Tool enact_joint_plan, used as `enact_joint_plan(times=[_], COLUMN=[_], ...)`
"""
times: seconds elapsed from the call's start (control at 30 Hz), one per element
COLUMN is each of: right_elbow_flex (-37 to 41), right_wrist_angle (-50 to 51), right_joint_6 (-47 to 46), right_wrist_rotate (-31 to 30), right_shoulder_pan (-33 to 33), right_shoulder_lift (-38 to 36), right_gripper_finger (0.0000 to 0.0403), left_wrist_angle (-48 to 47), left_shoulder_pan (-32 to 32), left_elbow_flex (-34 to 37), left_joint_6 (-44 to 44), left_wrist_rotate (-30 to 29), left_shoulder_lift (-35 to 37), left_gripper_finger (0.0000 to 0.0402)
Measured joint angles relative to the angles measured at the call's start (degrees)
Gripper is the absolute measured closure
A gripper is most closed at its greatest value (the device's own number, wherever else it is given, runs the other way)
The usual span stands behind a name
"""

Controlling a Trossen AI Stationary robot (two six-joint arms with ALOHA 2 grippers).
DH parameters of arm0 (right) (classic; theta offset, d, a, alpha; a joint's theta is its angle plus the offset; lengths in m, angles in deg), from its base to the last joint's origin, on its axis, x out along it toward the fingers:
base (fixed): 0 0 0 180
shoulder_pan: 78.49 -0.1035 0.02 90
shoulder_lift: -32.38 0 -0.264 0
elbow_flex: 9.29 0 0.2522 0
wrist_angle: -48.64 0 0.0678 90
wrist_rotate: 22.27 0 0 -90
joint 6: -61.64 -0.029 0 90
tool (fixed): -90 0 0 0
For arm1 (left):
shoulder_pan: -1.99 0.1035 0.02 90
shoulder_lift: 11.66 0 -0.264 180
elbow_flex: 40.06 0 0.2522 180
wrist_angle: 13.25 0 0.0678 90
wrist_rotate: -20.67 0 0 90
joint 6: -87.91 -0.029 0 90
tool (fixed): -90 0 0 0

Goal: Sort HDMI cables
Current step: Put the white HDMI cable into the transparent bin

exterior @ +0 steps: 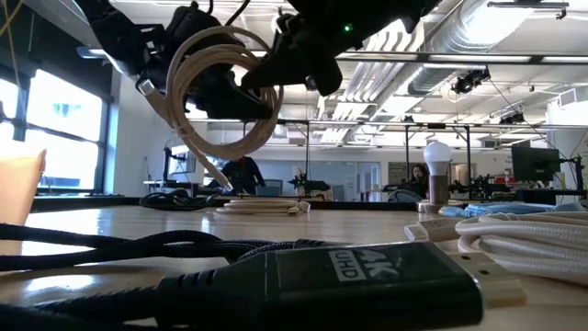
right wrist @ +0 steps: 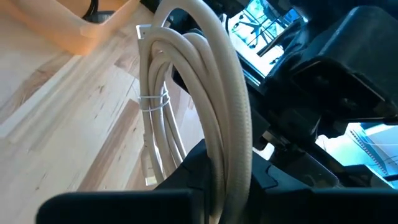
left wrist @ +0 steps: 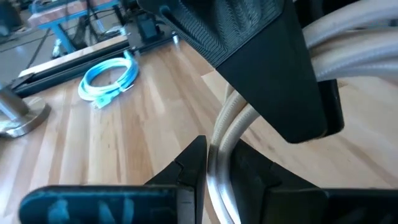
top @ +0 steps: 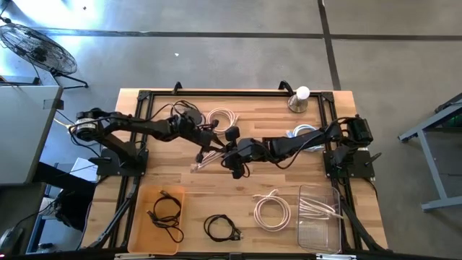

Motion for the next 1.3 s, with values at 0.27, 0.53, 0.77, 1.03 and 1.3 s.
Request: enact_joint_plan(times=[0.27, 0.53, 0.77, 1.03, 1.3], right_elbow_flex=[0.00, -0.03, -0.03, -0.03, -0.09], right_wrist_angle=[0.49, 0.16, 0.22, 0.18, 0.22], right_joint_6=[-0.01, -0.71, -1.35, -1.57, -1.76], right_wrist_rotate=[-0.34, 0.25, -0.03, 0.24, 0.70], right_shoulder_pan=[0.00, -0.11, -0.11, -0.11, -0.17], right_shoulder_lift=[0.00, 0.00, 0.00, 0.00, -0.02], right_gripper_finger=[0.0371, 0.0371, 0.0371, 0.0371, 0.0371], left_wrist_angle=[0.24, -1.64, -1.66, -1.69, -1.21], left_shoulder_pan=[-0.65, -0.61, -0.61, -0.61, -0.58], left_elbow_flex=[0.02, 0.00, 0.00, 0.00, 0.00], left_joint_6=[1.51, 3.06, 4.55, 4.61, 4.63], left_wrist_rotate=[-1.98, -0.06, -0.80, -1.12, -1.58], left_shoulder_lift=[0.00, 0.01, 0.02, 0.00, 0.00], left_gripper_finger=[0.0343, 0.0344, 0.0344, 0.0298, 0.0187])
